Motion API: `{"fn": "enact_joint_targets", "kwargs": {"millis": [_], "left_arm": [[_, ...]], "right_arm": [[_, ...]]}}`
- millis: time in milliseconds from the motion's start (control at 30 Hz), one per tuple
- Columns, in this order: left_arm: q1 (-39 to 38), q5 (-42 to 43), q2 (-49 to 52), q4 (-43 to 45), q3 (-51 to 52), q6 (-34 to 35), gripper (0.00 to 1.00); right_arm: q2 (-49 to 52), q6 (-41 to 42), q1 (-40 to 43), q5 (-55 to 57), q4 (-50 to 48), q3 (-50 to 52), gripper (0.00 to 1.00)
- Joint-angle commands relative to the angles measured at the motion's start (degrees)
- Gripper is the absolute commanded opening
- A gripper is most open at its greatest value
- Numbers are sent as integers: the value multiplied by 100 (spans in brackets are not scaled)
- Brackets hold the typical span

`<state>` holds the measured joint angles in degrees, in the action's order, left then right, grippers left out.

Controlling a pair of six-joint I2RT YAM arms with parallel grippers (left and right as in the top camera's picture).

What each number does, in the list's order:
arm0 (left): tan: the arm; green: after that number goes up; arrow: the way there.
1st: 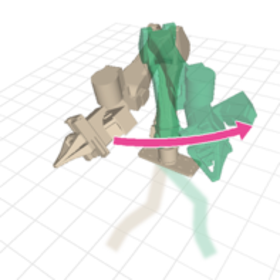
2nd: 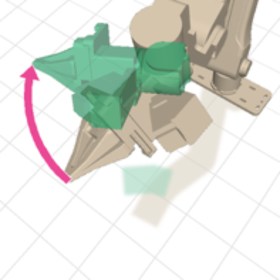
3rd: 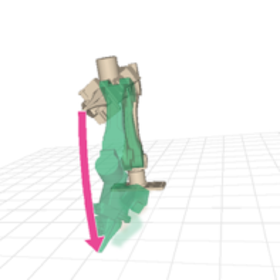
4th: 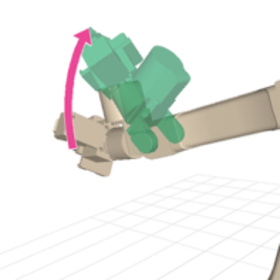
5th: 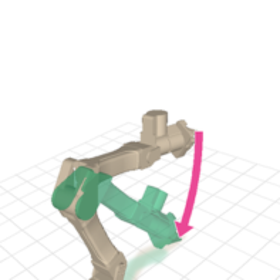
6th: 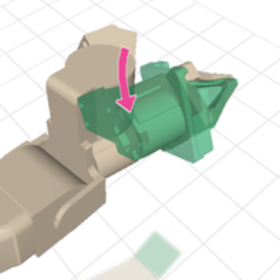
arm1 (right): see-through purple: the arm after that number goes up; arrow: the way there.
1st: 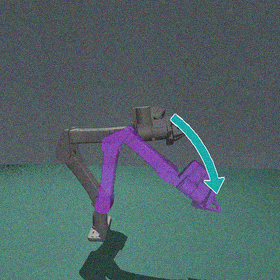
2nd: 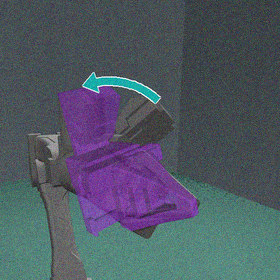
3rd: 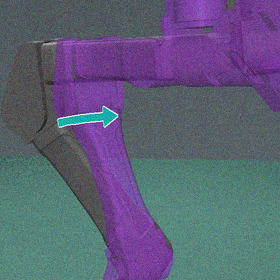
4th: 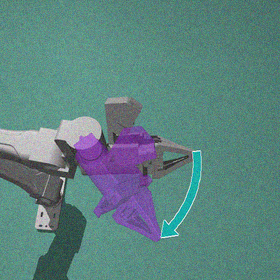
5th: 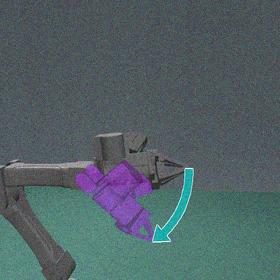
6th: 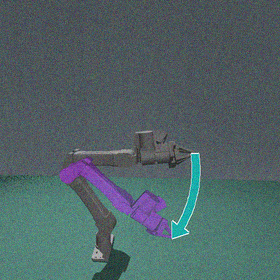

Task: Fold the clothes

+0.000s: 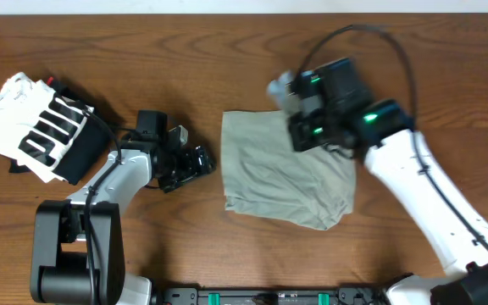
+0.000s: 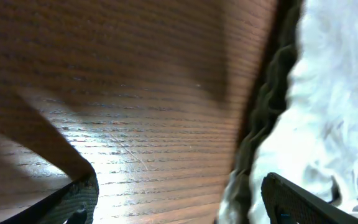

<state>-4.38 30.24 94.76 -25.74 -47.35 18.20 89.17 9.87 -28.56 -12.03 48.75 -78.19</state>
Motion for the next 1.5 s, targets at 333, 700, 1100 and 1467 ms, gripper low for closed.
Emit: {"fn": "enact_joint_targets", "kwargs": {"millis": [333, 700, 1100, 1467], "left_arm": [[39, -133, 17, -61, 28, 31, 86], [31, -133, 20, -61, 35, 31, 58], [-551, -146, 140, 299, 186, 33, 6], [-791, -599, 599, 304, 188, 188, 6]], "right_arm": [[942, 334, -1108, 345, -634, -120, 1], [855, 293, -1235, 348, -828, -280, 1], [855, 271, -1283, 341, -872, -280, 1], [857, 273, -1574, 345, -892, -280, 1]]}}
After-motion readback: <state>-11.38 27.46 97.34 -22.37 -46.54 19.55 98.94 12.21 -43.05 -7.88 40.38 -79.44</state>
